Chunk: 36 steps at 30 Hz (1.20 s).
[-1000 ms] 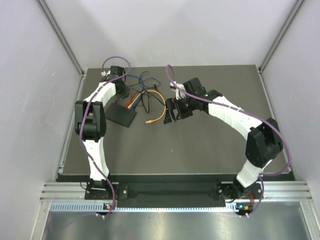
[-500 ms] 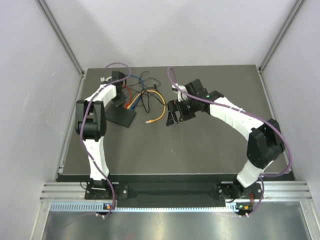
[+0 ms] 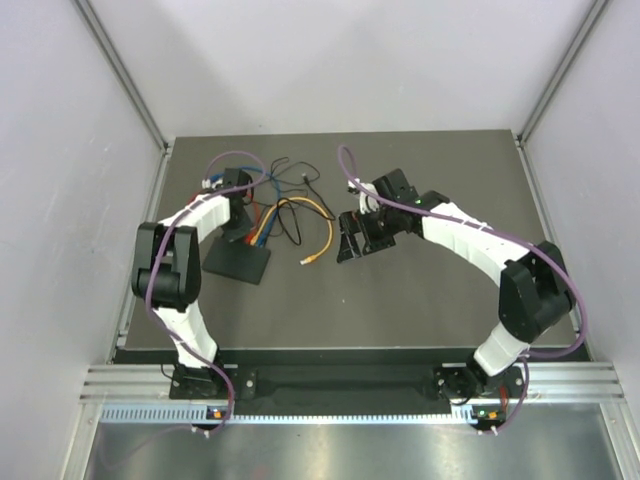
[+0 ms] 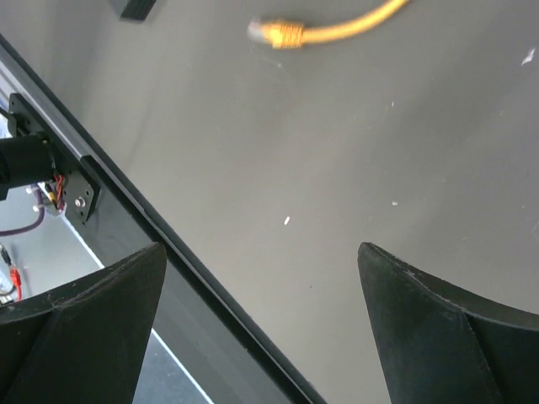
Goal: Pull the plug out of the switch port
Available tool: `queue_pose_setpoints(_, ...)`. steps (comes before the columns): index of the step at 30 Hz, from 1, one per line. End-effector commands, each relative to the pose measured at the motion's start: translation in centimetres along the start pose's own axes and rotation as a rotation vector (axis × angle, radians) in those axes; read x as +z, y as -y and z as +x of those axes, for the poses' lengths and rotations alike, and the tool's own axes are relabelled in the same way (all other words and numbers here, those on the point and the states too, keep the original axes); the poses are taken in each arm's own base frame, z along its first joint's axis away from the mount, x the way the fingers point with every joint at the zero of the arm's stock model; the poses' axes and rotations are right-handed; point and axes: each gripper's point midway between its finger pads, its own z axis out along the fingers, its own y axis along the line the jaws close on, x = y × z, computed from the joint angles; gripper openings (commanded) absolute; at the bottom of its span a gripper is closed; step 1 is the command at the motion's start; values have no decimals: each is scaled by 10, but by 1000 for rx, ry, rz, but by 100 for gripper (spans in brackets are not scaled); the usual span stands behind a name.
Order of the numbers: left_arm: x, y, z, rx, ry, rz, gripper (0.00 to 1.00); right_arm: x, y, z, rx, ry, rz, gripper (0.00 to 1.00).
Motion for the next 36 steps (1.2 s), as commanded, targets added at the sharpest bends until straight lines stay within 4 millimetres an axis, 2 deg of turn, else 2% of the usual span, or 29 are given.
queue_pose_setpoints(1, -31, 4, 29, 56, -24, 58, 0, -11, -13, -12, -23, 81, -40, 96)
queue_pose_setpoints(2, -31, 0, 43, 71, -44, 57, 0, -11, -15, -11, -15, 84, -45, 95)
queue_pose_setpoints(4, -43, 1, 49, 70, -36, 98, 0, -9, -17, -5, -2, 79, -52, 95)
queue_pose_setpoints(6, -46, -2, 64, 84, -51, 106, 0, -5, -20, -2, 3, 78, -65, 93)
queue_pose_setpoints(11, -68, -5, 81, 89, -58, 176, 0, 3, -48, 6, -33, 72, -134, 90)
queue_pose_setpoints(14, -84, -12, 77, 81, -21, 183, 0, 10, -70, 6, -77, 77, -181, 87)
queue_pose_setpoints(19, -126, -15, 54, 50, 71, 217, 0, 22, -103, 7, -122, 70, -240, 85)
queue_pose_setpoints(22, -146, -20, 46, 19, 99, 220, 8, 26, -123, 3, -145, 74, -280, 85)
queue_pose_setpoints(26, -159, -25, 49, -16, 82, 217, 10, 32, -143, -13, -135, 79, -344, 85)
queue_pose_setpoints(29, -165, -25, 53, -15, 75, 245, 9, 43, -155, -24, -119, 79, -393, 84)
queue_pose_setpoints(30, -168, -26, 53, -20, 83, 254, 8, 53, -155, -24, -103, 64, -405, 82)
queue_pose_setpoints(31, -165, -27, 57, -23, 77, 252, 8, 57, -159, -25, -73, 54, -421, 79)
queue_pose_setpoints(32, -165, -27, 60, -24, 66, 259, 8, 57, -165, -35, -74, 79, -449, 76)
queue_pose_setpoints(34, -161, -28, 69, -22, 41, 267, 8, 73, -167, -35, -34, 54, -469, 75)
queue_pose_setpoints(35, -160, -25, 74, -19, 22, 287, 7, 76, -170, -45, -36, 77, -481, 74)
queue_pose_setpoints(36, -157, -25, 77, -18, 7, 285, 7, 90, -165, -45, -11, 61, -467, 72)
